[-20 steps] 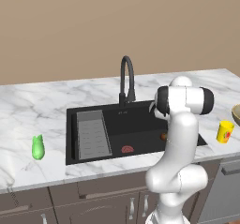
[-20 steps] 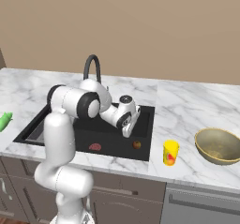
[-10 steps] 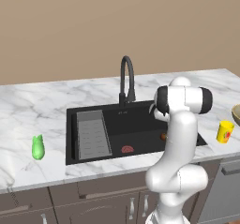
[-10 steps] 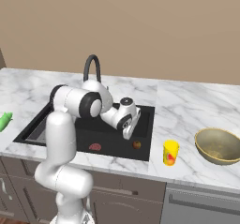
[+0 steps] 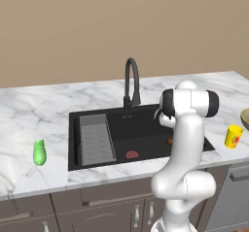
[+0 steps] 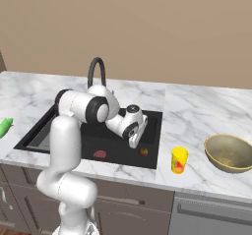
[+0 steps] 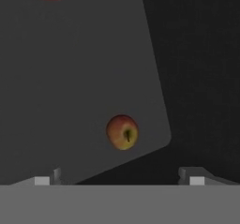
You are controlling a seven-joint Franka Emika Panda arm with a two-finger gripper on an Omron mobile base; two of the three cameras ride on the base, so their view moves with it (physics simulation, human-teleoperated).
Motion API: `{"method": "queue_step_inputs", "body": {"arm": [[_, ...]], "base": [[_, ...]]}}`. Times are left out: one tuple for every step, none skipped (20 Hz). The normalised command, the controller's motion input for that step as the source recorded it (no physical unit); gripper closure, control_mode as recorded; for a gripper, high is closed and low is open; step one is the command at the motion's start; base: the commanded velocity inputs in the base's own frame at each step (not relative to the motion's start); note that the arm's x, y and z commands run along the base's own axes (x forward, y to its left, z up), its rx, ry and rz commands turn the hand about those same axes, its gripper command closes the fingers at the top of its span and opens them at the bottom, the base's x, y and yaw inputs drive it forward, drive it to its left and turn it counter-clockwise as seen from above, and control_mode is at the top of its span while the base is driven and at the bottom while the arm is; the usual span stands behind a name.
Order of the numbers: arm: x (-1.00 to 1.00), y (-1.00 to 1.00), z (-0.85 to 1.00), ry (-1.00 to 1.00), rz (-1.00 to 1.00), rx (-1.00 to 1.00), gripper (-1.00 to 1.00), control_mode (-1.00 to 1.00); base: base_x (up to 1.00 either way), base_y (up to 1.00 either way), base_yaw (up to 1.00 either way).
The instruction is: Remove the corn and apple from the sink. Then move the bowl and cup from the counter to the sink for washing.
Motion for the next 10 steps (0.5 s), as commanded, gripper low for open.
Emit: {"method": "queue_step_inputs", "body": {"arm": [[0.00,0.00,-0.10,0.03,0.00,0.00,-1.00,-1.00],[0.00,0.00,-0.10,0.04,0.00,0.00,-1.00,-1.00],[0.00,0.00,-0.11,0.06,0.00,0.00,-1.00,-1.00],[0.00,0.00,-0.10,0.06,0.00,0.00,-1.00,-1.00],[0.00,0.00,-0.11,0.05,0.00,0.00,-1.00,-1.00],[0.00,0.00,-0.11,0.05,0.00,0.00,-1.00,-1.00],[0.00,0.00,-0.11,0.03,0.00,0.00,-1.00,-1.00],[0.01,0.00,-0.12,0.02,0.00,0.00,-1.00,-1.00],[0.05,0.00,-0.13,0.01,0.00,0.00,-1.00,-1.00],[0.06,0.00,-0.15,0.00,0.00,0.00,-1.00,-1.00]], "base": [[0.00,0.00,0.00],[0.00,0.00,0.00],[0.00,0.00,0.00],[0.00,0.00,0.00],[0.00,0.00,0.00],[0.00,0.00,0.00],[0.00,0.00,0.00],[0.00,0.00,0.00],[0.00,0.00,0.00],[0.00,0.00,0.00]]}}
